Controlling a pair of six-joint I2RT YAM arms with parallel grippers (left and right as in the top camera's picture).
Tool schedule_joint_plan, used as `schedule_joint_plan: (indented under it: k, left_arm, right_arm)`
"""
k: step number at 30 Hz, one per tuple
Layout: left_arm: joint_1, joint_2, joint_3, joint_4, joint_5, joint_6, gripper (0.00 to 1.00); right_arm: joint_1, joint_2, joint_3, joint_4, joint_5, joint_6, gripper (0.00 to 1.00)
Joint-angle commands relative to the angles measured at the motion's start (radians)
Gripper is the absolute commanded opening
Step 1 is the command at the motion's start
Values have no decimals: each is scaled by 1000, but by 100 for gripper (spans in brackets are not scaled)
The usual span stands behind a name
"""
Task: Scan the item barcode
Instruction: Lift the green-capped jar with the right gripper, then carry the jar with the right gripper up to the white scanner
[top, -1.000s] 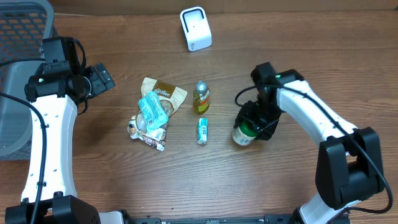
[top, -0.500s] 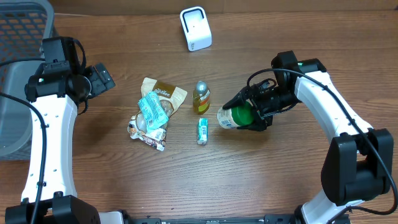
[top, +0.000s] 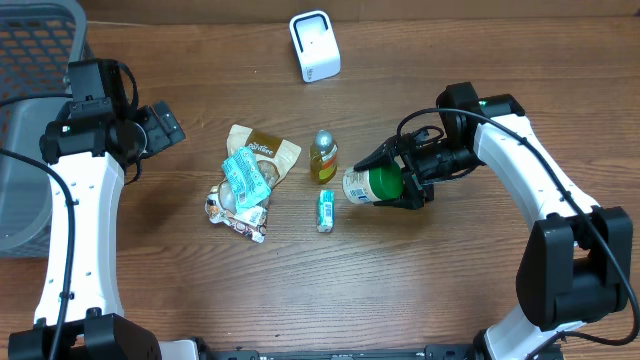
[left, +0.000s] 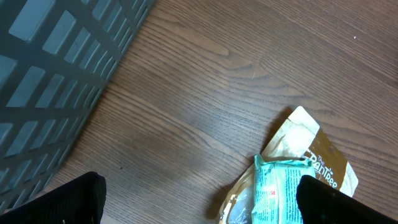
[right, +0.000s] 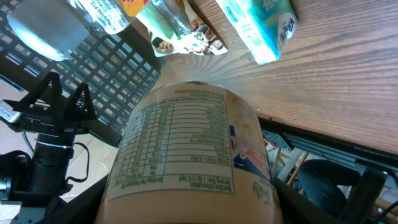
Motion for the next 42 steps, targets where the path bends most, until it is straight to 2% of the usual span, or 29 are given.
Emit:
schedule_joint_plan:
  k: [1,3,5,8,10,14,16,18,20,22,23,27,30,36,42]
  left_arm:
    - [1,-6,8,2,2,14,99]
    - [1,-6,8,2,2,14,99]
    - [1,-6,8,2,2,14,99]
    - [1,-6,8,2,2,14,100]
    - [1,-6,8,2,2,14,100]
    - [3,-6,8,2,2,14,100]
    - [2,-6,8,2,2,14,100]
    - [2,-6,8,2,2,14,99]
    - [2,-6,8,2,2,14,99]
    - [2,-6,8,2,2,14,100]
    - [2,-6,8,2,1,14,100]
    - [2,-6,8,2,1,14,99]
    - [2,-6,8,2,1,14,99]
    - [2,-6,8,2,2,14,99]
    - [2,-6,8,2,1,14,100]
  right_arm:
    - [-1,-6,27,-16,-51,-11,67]
    - [-1,-6,27,-13,-43,-11,60]
    - [-1,-6,27,5,22,-12,59]
    - [-1,-6,27,86,226,-12,42]
    - [-1,-6,27,163,376,-12,37]
    - [-2,-6,27,317,399,-12,24]
    - [-3,-6,27,440,402,-78,21]
    - [-3,-6,44,494,407,-103,20]
    - [-3,-6,107,477,442,-180,17]
    - [-3,-6,247,384,505,-274,17]
    - [-2,-6,396,277,586,-340,17]
    - [0,-6,731,108,780,-465,17]
    - [18,-6,866,94,859,-538,17]
    - [90,12,871,198,920,-576,16]
    - [176,111,871,341,946,-580,17]
